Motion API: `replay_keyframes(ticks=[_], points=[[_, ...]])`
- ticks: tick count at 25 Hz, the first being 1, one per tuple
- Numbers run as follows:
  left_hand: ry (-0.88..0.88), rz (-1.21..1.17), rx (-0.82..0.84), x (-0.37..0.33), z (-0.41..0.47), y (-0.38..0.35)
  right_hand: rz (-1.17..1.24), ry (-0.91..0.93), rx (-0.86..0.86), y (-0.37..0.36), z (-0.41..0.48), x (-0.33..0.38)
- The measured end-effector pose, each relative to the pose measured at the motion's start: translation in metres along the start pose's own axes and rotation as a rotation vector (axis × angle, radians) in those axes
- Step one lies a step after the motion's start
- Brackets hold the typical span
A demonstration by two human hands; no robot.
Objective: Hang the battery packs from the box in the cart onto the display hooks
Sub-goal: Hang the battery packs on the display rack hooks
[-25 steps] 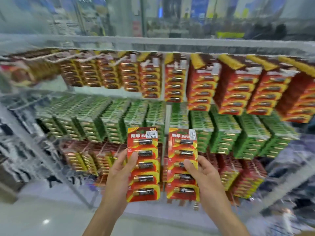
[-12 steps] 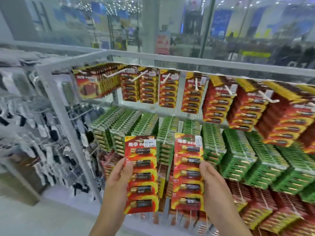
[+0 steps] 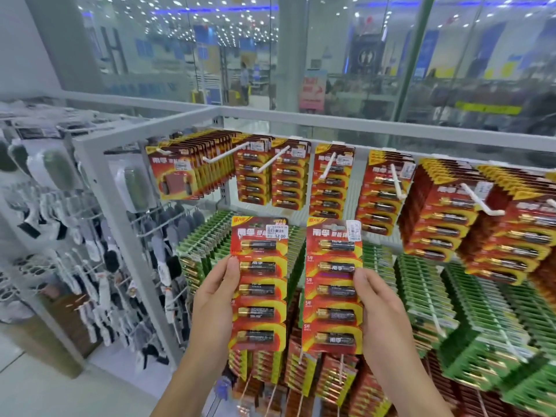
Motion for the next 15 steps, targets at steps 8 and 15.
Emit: replay_keyframes(ticks=[8, 15], points=[[-0.126, 0.069, 0.046, -0.063, 0.068, -0.010, 0.075, -0.046, -0.030, -0.018, 0.028, -0.007], [-0.099, 0.084, 0.154, -0.067, 0.090, -0.017, 0.126, -0.022, -0.127, -0.017, 0.028, -0.009]])
Point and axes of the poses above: each hand's wrist, its own z-axis towards the middle knuckle, its own y-axis out of the back of the hand, x = y × z, the point moved 10 cm from there along z, towards the middle knuckle, and after that the axes turned 1 degree about -y, right-handed, at the moved point
